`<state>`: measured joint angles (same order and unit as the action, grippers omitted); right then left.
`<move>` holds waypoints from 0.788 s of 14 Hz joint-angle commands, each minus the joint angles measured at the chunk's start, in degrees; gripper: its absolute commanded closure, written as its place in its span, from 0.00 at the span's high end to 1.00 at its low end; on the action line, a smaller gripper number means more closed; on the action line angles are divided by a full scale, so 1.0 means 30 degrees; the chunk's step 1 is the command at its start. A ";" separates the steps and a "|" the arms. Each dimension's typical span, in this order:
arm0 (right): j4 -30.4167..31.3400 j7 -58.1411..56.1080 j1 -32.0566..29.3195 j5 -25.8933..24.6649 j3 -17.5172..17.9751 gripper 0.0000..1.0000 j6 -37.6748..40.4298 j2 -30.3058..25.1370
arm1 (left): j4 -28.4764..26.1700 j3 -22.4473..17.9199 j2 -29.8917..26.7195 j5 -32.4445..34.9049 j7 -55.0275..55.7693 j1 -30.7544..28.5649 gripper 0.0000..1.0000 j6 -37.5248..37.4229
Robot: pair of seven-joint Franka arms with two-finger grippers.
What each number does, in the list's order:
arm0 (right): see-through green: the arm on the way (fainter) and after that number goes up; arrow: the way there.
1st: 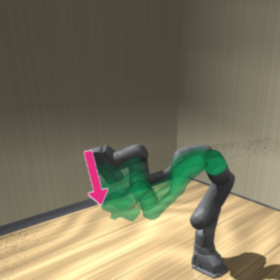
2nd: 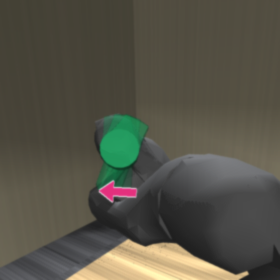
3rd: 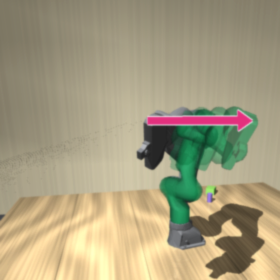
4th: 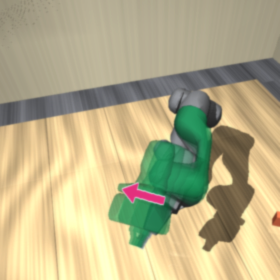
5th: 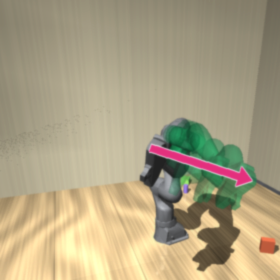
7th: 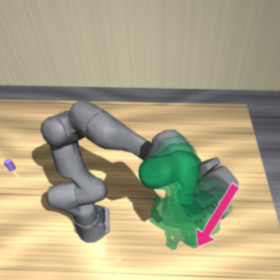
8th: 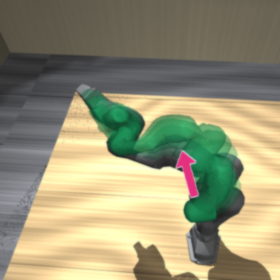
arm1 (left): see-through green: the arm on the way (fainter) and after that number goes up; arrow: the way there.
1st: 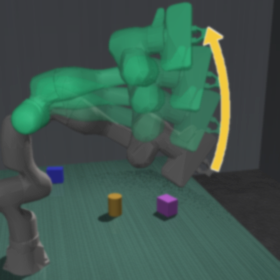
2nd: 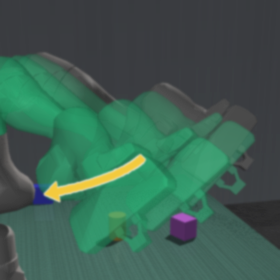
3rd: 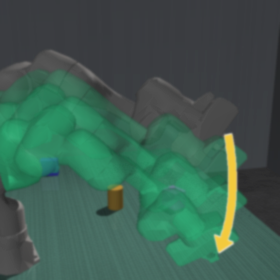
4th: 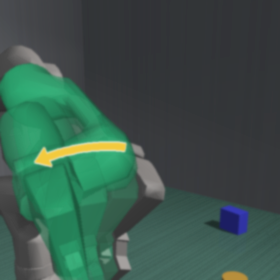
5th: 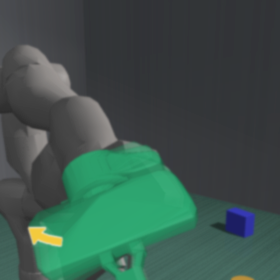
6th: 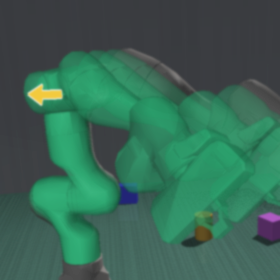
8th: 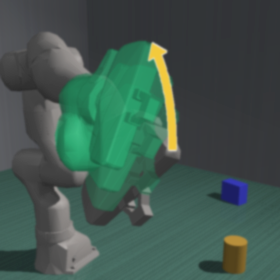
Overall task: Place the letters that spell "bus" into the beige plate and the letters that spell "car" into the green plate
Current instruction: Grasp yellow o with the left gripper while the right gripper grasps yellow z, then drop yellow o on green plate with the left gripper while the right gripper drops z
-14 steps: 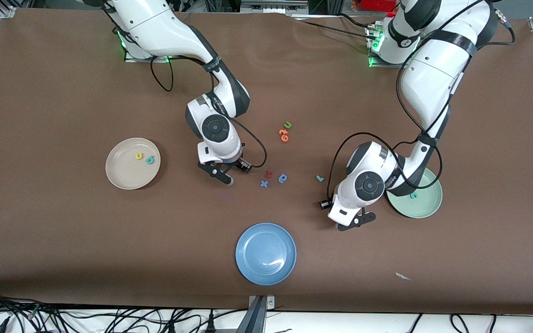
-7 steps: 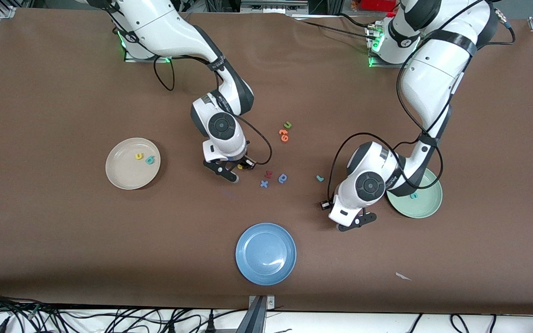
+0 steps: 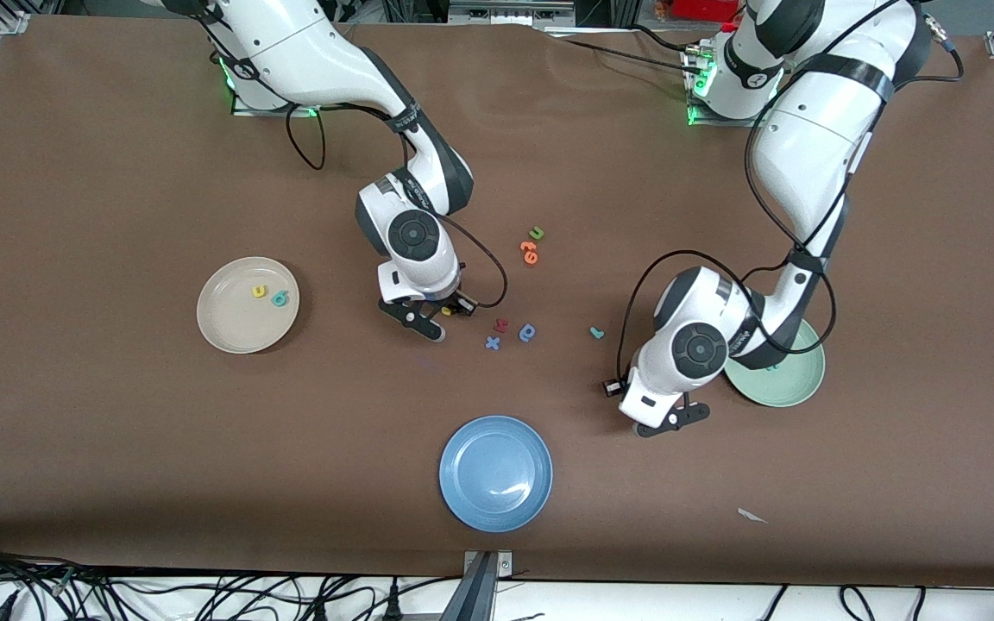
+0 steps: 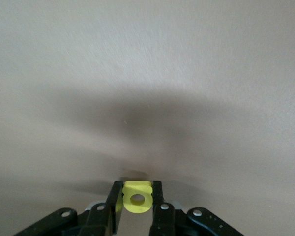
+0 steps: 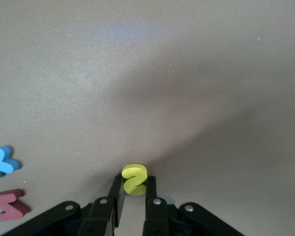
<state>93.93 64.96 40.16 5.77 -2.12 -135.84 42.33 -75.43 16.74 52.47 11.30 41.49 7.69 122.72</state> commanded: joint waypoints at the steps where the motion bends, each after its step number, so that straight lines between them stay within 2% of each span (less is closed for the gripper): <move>1: -0.0373 -0.0235 0.0031 -0.0195 -0.0550 0.16 0.0917 -0.0717 | -0.0196 0.0015 -0.1315 0.0656 -0.3239 -0.1238 0.20 -0.2200; 4: -0.0169 -0.2977 0.0031 -0.0195 -0.1545 0.16 0.2355 -0.1772 | -0.1482 0.0015 -0.2546 0.0685 -0.6875 -0.2908 0.20 -0.2851; 6: 0.0095 -0.4913 -0.0028 -0.0137 -0.2424 0.16 0.3786 -0.2504 | -0.3089 0.0073 -0.3715 0.1236 -0.8520 -0.3933 0.20 -0.2589; 8: 0.0678 -0.7372 -0.0028 0.0009 -0.3594 0.16 0.5077 -0.3091 | -0.5807 0.0219 -0.5149 0.1827 -0.9256 -0.5134 0.20 -0.0608; 11: 0.3427 -1.2610 -0.0233 0.0274 -0.5673 0.16 0.5055 -0.4730 | -1.0058 0.0220 -0.6880 0.1914 -0.9699 -0.6366 0.20 0.3815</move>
<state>96.78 36.15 39.72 5.82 -16.21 -120.23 33.06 -94.06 16.65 38.27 15.27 13.40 -8.76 126.85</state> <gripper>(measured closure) 0.784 0.722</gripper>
